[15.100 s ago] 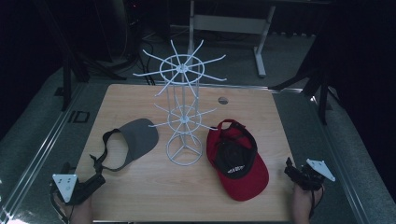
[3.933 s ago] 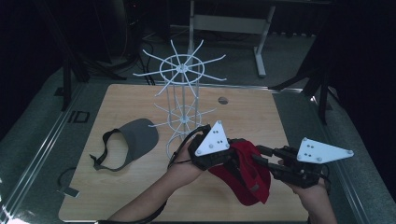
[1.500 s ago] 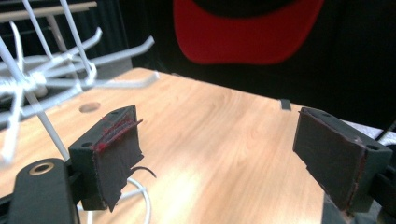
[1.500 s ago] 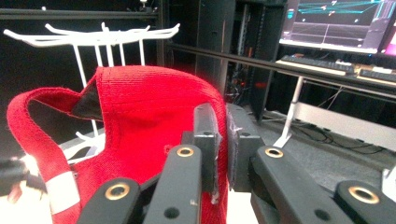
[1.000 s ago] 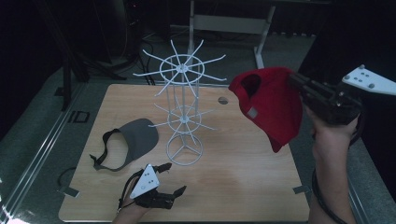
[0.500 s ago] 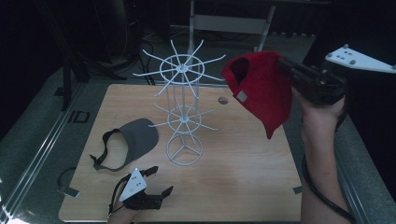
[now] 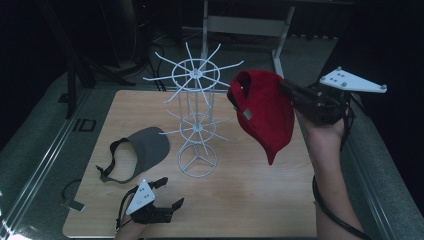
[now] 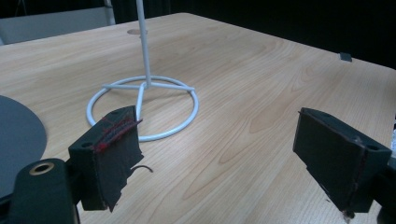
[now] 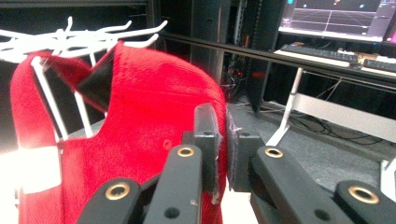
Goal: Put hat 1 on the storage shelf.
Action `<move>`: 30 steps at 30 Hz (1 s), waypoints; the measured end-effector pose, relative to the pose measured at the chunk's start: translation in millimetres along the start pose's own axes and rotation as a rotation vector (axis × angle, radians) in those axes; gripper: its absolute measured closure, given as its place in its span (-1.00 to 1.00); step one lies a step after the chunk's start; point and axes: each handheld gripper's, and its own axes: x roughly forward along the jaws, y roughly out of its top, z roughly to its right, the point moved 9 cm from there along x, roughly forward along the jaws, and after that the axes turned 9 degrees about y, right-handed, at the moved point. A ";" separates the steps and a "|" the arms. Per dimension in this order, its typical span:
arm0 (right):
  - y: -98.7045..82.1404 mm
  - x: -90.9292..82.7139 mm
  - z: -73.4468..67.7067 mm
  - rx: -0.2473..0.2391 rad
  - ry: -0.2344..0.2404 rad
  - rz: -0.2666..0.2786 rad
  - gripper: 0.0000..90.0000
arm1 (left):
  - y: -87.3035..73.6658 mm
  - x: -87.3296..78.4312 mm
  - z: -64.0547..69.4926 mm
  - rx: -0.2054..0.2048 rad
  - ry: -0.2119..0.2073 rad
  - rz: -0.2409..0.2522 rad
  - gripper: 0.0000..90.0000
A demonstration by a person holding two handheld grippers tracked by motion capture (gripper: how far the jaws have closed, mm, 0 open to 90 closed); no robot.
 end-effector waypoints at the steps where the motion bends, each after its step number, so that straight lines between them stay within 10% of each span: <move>1: -3.0 -0.1 -1.6 0.000 0.007 0.000 0.88 | -0.2 -0.2 -0.2 0.001 0.001 0.000 -0.67; 30: -64.4 -29.7 -37.1 0.038 0.159 0.007 0.79 | -4.2 -1.3 -2.2 -0.043 -0.007 0.004 -0.67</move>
